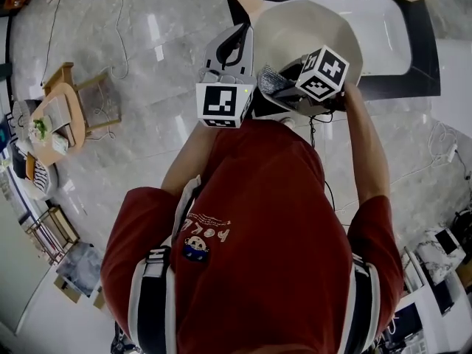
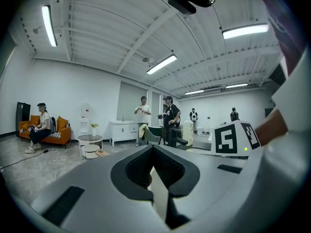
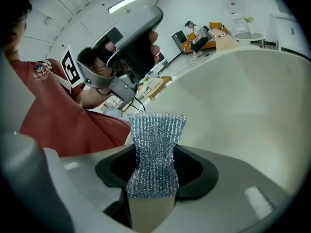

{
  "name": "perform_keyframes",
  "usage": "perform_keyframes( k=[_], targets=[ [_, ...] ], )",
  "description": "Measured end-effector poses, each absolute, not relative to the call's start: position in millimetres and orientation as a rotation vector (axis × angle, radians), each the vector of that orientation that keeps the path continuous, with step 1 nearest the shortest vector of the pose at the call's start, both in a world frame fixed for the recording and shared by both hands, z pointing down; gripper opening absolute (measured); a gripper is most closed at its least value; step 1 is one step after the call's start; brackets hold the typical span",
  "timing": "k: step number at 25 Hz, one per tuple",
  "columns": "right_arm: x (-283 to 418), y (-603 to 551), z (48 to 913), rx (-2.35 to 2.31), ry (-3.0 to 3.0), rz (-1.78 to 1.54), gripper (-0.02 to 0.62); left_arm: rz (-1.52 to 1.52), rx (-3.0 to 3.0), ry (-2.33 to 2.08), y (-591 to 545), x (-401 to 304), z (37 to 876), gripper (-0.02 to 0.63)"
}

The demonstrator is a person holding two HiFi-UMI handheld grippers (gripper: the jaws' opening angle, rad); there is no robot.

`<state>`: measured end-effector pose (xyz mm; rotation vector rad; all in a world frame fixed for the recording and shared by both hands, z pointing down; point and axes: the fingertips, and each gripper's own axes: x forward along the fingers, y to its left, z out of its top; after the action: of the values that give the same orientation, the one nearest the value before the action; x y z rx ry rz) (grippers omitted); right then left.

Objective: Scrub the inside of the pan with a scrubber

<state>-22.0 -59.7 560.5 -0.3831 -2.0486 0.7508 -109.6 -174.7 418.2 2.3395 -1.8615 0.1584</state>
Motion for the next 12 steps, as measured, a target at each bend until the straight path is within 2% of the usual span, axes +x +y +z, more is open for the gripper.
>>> perform_keyframes(
  k=[12],
  targets=[
    [28.1, -55.1, 574.3, -0.361, -1.751, 0.611, 0.239, 0.141, 2.457, -1.701, -200.5, -78.2, 419.9, 0.006]
  ],
)
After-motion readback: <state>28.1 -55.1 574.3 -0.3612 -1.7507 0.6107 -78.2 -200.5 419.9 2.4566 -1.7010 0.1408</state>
